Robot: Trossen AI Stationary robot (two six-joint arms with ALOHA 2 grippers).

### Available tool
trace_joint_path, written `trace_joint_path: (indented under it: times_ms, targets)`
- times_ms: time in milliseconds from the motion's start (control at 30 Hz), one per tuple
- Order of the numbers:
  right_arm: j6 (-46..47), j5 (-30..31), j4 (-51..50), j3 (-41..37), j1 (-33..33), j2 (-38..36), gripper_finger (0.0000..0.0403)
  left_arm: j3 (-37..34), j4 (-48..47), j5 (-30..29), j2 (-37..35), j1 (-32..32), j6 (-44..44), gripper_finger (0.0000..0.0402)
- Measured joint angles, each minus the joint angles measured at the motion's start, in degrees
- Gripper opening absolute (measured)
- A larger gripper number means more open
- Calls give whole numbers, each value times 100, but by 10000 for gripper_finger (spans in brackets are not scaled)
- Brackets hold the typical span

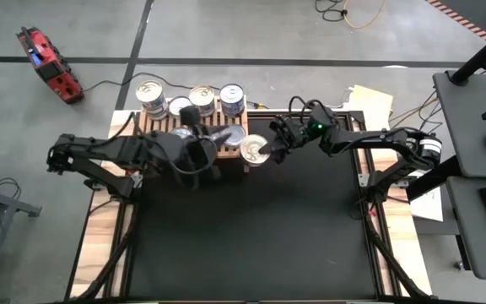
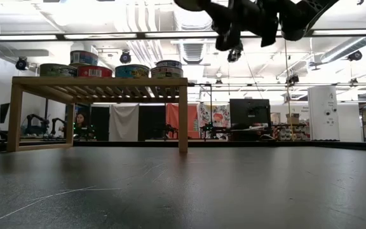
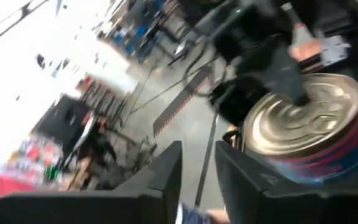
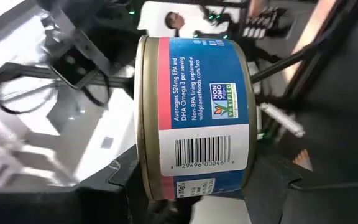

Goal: Stack canned seafood by type on shelf
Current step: Stack the blue pink tuna can on top of the other blue pink tuna can on the shelf

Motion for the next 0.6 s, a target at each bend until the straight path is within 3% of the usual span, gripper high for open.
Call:
trace_joint_path:
  times_ms: [133, 400, 600]
  targets:
    - [515, -515, 75, 20, -4, -39, 186, 0, 456, 392, 299, -69, 691, 117]
    - [1398, -1141, 78, 34, -499, -321, 186, 0, 577, -40, 564, -143, 1745, 186]
    - [1949, -1094, 107, 45, -872, -520, 186, 0, 660, 131, 571, -165, 2159, 205]
